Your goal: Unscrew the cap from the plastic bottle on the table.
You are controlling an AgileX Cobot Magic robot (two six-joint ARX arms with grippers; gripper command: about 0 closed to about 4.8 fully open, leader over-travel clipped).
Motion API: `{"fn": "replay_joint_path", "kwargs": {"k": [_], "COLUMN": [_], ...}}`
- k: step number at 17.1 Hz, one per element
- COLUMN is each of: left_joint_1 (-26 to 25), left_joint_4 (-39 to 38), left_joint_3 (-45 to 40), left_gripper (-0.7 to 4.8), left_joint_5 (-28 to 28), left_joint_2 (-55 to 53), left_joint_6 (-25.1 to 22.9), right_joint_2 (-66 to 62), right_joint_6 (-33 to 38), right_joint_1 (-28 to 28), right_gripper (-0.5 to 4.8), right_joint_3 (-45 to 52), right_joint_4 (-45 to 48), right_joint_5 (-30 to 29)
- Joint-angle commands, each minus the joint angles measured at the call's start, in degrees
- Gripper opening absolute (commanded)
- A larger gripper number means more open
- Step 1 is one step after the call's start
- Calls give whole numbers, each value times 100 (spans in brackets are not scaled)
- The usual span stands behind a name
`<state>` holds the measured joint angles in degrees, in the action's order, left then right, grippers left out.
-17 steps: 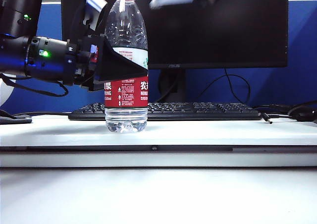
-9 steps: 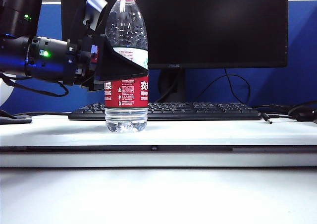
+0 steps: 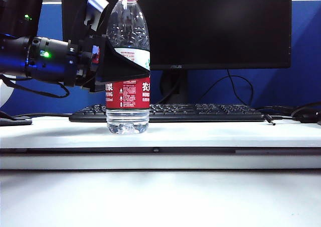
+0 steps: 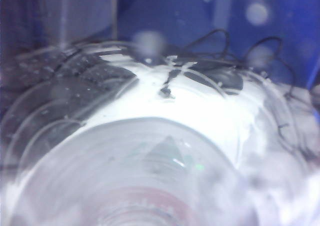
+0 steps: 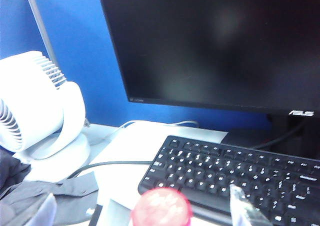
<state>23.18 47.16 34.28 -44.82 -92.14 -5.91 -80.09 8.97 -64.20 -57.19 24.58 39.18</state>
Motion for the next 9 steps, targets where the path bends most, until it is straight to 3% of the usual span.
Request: {"fn": "replay_joint_path", "kwargs": {"k": [1,6,9], "left_joint_1": [-4,-4,-4], "left_joint_4": [-380,-382,-382], "left_joint_3": [-48,-48,-48], "left_gripper": [316,316,316], "left_joint_5": [68,61,42], "left_joint_2": [-46,-46,-46], "left_joint_6": [37,59,59], "right_joint_2": [-81,-498,-533], "right_joint_6": [31,179,179], "right_joint_1": [-7,-2,0], "right_gripper": [479,458,357], "right_joint_3": [-17,-20,-20], "right_joint_4": [179,654,702], "right_joint_5": [122,402,481]}}
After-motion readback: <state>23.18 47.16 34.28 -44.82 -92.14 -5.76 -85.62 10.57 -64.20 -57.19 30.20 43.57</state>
